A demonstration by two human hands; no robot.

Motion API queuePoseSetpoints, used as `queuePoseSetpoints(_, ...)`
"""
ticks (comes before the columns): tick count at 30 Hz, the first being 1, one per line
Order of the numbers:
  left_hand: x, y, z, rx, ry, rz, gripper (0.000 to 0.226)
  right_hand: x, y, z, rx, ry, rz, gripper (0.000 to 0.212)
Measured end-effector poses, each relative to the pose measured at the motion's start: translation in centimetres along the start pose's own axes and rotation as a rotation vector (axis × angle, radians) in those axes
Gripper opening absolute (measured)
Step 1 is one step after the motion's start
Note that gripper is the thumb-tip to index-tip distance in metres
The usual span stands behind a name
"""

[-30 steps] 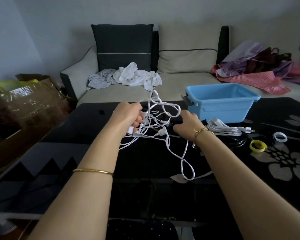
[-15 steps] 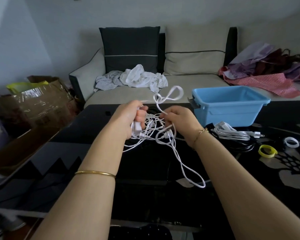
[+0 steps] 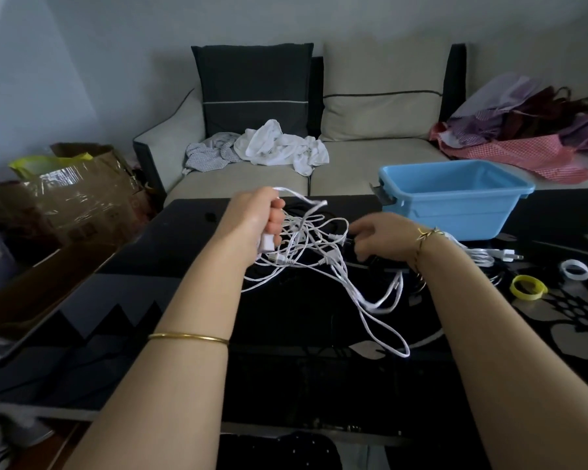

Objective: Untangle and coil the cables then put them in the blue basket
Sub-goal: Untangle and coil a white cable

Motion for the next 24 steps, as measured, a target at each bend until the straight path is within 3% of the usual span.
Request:
queuePoseSetpoints(2,0.2,-0.8,-0.3,0.031,0.005,0.063,0.027,0.5,1.1,0.1,-0.239,0.003,0.173,0.035)
queuePoseSetpoints(4,0.6,-1.5,-0.5,0.063,0.023,0.097,0.027,1.2,1.4,0.3,-0.318,0.010,0.411,0.024)
queuePoseSetpoints(7,1.0,-2.1,-0.3,0.086,0.043,0.101,0.026,2.3,0.0,0.6,-0.167,0.056,0.543,0.038)
queuePoseSetpoints(10,1.3,-2.6,0.0,0.116,0.069,0.109,0.025,2.0,-1.1,1.5,-0.205,0.092,0.558,0.034)
queuePoseSetpoints(14,2.1,-3.4,0.3,0.312,0.291,-0.061,0.033,0.4,-1.2,2.2,-0.275,-0.010,1.043,0.015)
queuePoseSetpoints(17,2.0,-3.3,0.5,0.406,0.402,-0.292,0.033,-1.1,-0.7,2.1,-0.269,-0.046,1.284,0.022)
queuePoseSetpoints(22,2.4,-3.4,0.8,0.344,0.377,-0.225,0.033,0.6,-1.7,1.9,-0.022,0.031,1.167,0.034)
queuePoseSetpoints(24,2.5,-3.6,0.8,0.316,0.344,-0.195,0.032,1.5,-2.1,1.9,0.000,0.101,1.201,0.028)
Point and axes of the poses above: each hand's wrist, its own z-axis towards the middle knuckle, its own y-axis out of the back of the hand, x = y × z, the point moved 4 cm from there along z, towards the middle knuckle, and after that the axes turned 13 degrees about -z, right-handed, at the moved point
